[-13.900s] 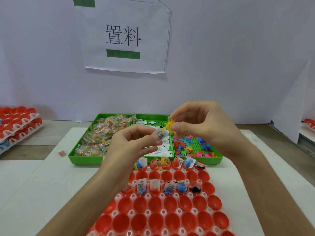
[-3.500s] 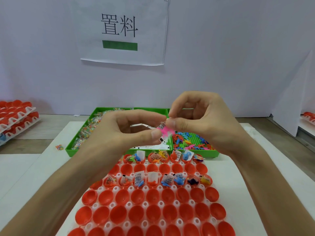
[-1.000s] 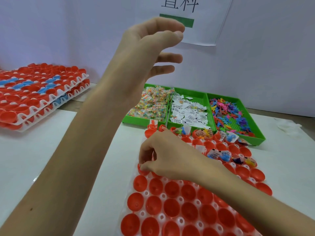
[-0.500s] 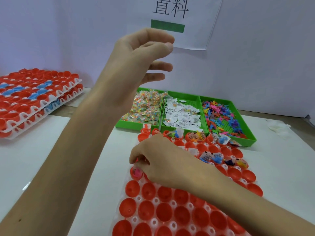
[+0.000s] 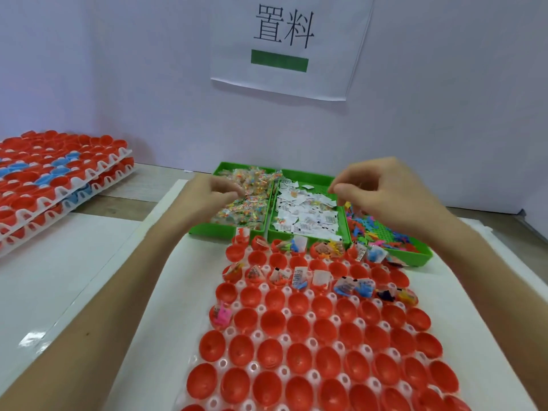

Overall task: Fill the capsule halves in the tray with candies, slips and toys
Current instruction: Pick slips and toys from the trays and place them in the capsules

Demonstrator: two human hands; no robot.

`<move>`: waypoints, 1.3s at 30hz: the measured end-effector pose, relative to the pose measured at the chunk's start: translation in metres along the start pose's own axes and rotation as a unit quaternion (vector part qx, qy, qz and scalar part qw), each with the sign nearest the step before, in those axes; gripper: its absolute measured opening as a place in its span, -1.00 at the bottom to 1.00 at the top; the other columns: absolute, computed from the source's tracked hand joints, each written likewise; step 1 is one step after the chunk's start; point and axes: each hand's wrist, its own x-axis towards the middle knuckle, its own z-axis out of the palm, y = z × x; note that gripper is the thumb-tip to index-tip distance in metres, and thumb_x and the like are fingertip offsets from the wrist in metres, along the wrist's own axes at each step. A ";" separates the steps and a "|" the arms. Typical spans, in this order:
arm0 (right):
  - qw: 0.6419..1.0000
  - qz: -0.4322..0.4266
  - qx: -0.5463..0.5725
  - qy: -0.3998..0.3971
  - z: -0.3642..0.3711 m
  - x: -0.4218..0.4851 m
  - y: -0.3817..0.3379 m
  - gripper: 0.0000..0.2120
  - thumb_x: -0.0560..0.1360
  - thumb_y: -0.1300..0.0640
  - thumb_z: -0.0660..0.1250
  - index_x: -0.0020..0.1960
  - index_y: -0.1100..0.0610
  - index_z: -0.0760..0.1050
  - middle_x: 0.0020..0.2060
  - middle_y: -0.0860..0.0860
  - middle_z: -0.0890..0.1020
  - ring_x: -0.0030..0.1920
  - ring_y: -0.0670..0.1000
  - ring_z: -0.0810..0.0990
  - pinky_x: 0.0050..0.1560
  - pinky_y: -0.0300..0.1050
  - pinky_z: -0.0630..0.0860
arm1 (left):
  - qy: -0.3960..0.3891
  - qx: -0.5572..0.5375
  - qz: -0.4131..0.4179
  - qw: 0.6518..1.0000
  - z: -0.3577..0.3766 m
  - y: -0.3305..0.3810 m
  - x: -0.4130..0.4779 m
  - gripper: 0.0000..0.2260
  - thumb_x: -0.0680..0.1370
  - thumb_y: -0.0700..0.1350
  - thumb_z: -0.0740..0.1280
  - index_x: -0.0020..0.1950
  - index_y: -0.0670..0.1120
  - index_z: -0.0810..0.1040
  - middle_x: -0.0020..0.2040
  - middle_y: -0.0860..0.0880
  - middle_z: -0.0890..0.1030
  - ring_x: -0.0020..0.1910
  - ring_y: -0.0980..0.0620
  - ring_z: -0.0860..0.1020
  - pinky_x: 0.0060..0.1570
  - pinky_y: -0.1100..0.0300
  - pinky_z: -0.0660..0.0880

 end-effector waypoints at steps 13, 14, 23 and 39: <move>0.972 0.043 -0.129 -0.191 0.067 0.063 0.069 -0.84 0.50 0.09 0.48 0.08 0.00 0.68 -0.07 -0.08 0.68 -0.10 -0.21 0.57 -0.16 -0.31 0.45 | 0.009 0.108 -0.024 0.994 0.023 -0.030 0.020 -0.76 0.51 -0.13 0.48 0.18 -0.03 0.70 0.06 -0.01 0.70 -0.02 0.04 0.61 0.14 0.08 0.55; 0.970 0.038 -0.132 -0.203 0.073 0.065 0.070 -0.82 0.49 0.09 0.48 0.10 0.00 0.67 -0.09 -0.09 0.67 -0.11 -0.22 0.56 -0.18 -0.33 0.43 | 0.018 0.125 -0.025 0.992 0.025 -0.030 0.019 -0.78 0.51 -0.13 0.49 0.15 -0.03 0.71 0.01 -0.01 0.69 -0.02 0.04 0.60 0.10 0.10 0.54; 0.977 0.026 -0.128 -0.169 0.081 0.065 0.076 -0.79 0.41 0.17 0.54 -0.21 -0.05 0.54 -0.25 -0.13 0.60 -0.24 -0.19 0.54 -0.27 -0.28 0.39 | 0.123 0.075 -0.022 0.989 0.028 -0.030 0.017 -0.97 0.49 -0.13 0.52 -0.09 -0.03 0.75 -0.20 0.09 0.64 -0.17 0.13 0.60 -0.10 0.17 0.54; 0.980 0.020 0.199 -0.015 0.017 0.010 0.011 -0.87 0.37 -0.02 0.56 -0.15 -0.01 0.69 -0.21 -0.01 0.74 -0.15 -0.01 0.72 -0.10 -0.24 0.63 | 0.019 -0.329 0.046 0.943 0.020 0.062 -0.022 -0.96 0.49 -0.18 0.51 -0.08 -0.08 0.73 -0.21 -0.04 0.73 -0.22 0.05 0.68 -0.18 0.30 0.61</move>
